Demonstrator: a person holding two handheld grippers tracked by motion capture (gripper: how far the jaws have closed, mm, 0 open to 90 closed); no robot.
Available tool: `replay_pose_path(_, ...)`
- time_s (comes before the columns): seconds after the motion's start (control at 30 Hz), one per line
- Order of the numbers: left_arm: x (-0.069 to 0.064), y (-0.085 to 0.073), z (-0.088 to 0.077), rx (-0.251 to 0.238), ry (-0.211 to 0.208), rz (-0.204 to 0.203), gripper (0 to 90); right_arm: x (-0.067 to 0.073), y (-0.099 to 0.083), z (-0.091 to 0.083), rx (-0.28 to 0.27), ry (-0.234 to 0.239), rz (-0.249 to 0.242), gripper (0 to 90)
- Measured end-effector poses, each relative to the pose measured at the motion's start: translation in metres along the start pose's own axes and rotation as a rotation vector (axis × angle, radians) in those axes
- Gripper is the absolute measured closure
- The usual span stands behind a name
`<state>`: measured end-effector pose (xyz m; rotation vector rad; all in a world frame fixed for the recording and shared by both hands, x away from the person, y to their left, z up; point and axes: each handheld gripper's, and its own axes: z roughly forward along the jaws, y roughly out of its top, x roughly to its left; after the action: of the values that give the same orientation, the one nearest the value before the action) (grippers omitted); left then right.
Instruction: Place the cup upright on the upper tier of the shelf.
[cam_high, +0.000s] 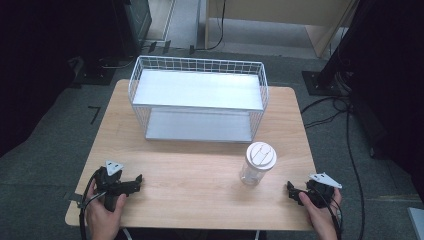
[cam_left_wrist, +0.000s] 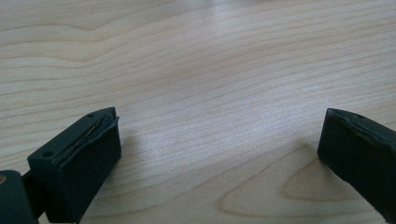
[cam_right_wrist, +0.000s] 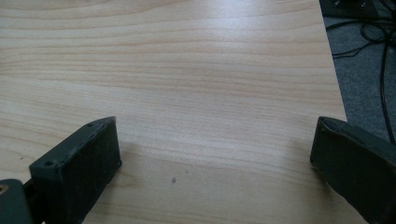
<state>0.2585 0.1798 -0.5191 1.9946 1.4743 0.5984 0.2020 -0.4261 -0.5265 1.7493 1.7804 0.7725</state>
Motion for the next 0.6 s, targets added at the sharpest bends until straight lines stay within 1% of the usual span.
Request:
replay_pose_path(0.17,0.0,0.0,0.0,0.0,0.0,0.0,0.0,0.003,-0.001,-0.003,-0.006,-0.012,-0.027,1.4)
replay_pose_path(0.27,0.0,0.0,0.0,0.0,0.0,0.0,0.0,0.006,-0.001,-0.003,0.001,-0.001,-0.03,1.3)
replay_pose_path(0.33,0.0,0.0,0.0,0.0,0.0,0.0,0.0,0.01,0.0,-0.003,0.001,0.017,-0.049,1.3)
replay_pose_path(0.37,0.0,0.0,0.0,0.0,0.0,0.0,0.0,0.016,0.0,-0.003,-0.005,0.041,-0.072,1.3)
replay_pose_path(0.4,0.0,0.0,0.0,0.0,0.0,0.0,0.0,0.018,0.0,-0.003,-0.006,0.052,-0.077,1.3)
replay_pose_path(0.43,0.0,0.0,0.0,0.0,0.0,0.0,0.0,0.018,0.0,-0.003,-0.006,0.052,-0.077,1.3)
replay_pose_path(0.47,0.0,0.0,0.0,0.0,0.0,0.0,0.0,0.026,0.001,-0.003,-0.004,0.077,-0.091,1.3)
replay_pose_path(0.5,0.0,0.0,0.0,0.0,0.0,0.0,0.0,0.026,0.001,-0.003,-0.004,0.077,-0.091,1.3)
replay_pose_path(0.57,0.0,0.0,0.0,0.0,0.0,0.0,0.0,0.034,0.002,-0.002,-0.002,0.1,-0.11,1.4)
replay_pose_path(0.6,0.0,0.0,0.0,0.0,0.0,0.0,0.0,0.038,0.002,-0.001,-0.002,0.107,-0.128,1.3)
